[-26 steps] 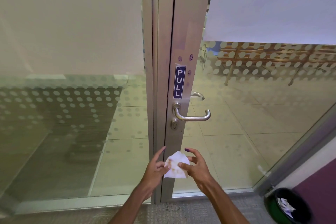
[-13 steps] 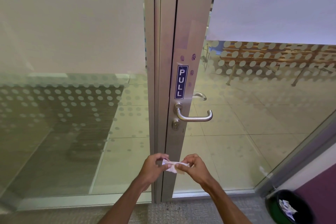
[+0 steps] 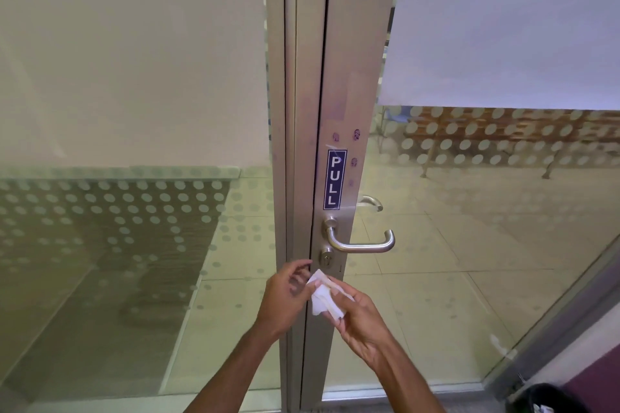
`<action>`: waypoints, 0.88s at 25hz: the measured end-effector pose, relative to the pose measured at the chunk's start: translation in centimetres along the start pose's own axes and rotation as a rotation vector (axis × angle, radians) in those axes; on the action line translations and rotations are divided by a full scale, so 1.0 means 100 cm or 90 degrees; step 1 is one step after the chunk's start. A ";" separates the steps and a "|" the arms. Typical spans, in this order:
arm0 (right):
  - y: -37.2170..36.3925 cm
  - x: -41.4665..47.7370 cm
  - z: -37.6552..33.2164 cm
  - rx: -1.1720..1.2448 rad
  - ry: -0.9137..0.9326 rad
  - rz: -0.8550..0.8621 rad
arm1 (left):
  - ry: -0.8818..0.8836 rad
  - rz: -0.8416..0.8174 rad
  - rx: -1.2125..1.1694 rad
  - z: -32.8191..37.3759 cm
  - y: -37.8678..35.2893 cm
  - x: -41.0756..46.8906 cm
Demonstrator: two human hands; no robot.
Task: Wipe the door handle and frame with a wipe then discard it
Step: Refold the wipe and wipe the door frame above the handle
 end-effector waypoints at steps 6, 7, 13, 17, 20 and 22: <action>-0.067 0.004 -0.076 -0.095 0.305 0.028 | -0.361 0.401 0.473 0.078 0.039 0.077; -0.078 0.004 -0.090 -0.134 0.369 0.044 | -0.377 0.417 0.517 0.092 0.046 0.094; -0.115 0.016 -0.145 -0.294 0.672 0.154 | -0.427 0.485 0.676 0.147 0.076 0.170; -0.123 0.035 -0.168 -0.620 0.959 0.258 | -0.444 0.508 0.706 0.152 0.081 0.188; -0.117 0.063 -0.170 -0.893 1.038 0.323 | -0.467 0.521 0.690 0.151 0.080 0.190; -0.113 0.079 -0.159 -0.986 0.994 0.317 | -0.478 0.532 0.681 0.150 0.080 0.191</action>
Point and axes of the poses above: each hand's wrist, its own x-axis towards the middle knuckle, its own y-axis out of the back of the hand, z = x × y, the point moved 1 cm from there along x, towards the middle knuckle, and after that the axes turned 4 degrees about x, right-handed, at the moved point
